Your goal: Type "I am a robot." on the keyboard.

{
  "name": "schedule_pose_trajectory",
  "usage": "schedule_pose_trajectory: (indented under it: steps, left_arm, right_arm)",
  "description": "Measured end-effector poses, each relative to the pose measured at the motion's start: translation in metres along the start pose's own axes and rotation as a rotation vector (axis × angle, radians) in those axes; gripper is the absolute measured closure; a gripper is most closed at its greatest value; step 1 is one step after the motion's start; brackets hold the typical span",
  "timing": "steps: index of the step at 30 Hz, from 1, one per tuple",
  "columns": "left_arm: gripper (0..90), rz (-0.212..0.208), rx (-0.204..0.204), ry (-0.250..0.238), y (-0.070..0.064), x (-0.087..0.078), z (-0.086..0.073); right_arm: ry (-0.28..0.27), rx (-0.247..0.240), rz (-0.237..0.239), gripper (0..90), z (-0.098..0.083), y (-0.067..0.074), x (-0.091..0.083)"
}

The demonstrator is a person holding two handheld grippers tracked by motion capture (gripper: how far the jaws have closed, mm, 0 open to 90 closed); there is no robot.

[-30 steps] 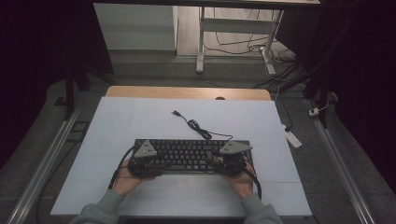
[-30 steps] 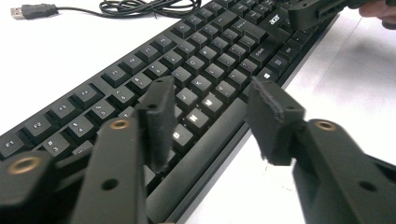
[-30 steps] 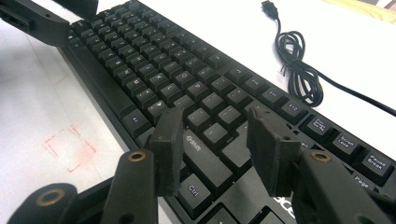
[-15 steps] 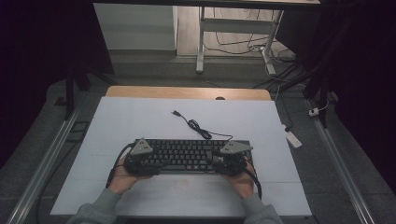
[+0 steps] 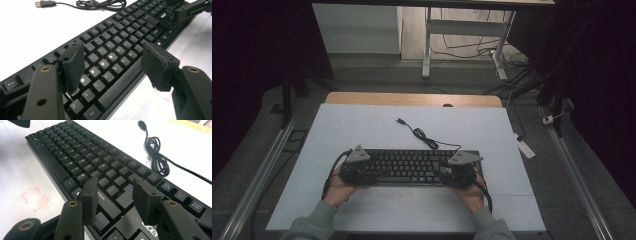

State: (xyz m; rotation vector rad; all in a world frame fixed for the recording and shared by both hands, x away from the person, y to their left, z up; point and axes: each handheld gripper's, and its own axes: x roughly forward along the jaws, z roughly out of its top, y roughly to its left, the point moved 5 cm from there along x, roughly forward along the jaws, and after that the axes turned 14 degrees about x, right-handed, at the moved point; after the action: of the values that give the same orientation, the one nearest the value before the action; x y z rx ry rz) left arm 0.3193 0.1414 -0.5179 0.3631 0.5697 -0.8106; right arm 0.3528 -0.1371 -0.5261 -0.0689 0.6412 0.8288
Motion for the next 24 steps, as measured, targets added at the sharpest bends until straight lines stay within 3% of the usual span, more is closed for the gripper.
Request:
schedule_pose_trajectory:
  steps: [14, 24]
  left_arm:
    - [38.5, 0.05, -0.041, 0.029, 0.016, -0.003, -0.01]
    - [49.3, 0.101, -0.047, 0.066, 0.028, -0.002, -0.02]
  right_arm:
    - [0.0, 0.002, -0.004, 55.6, -0.001, 0.0, 0.001]
    - [0.007, -0.001, -0.008, 55.4, -0.001, -0.001, 0.001]
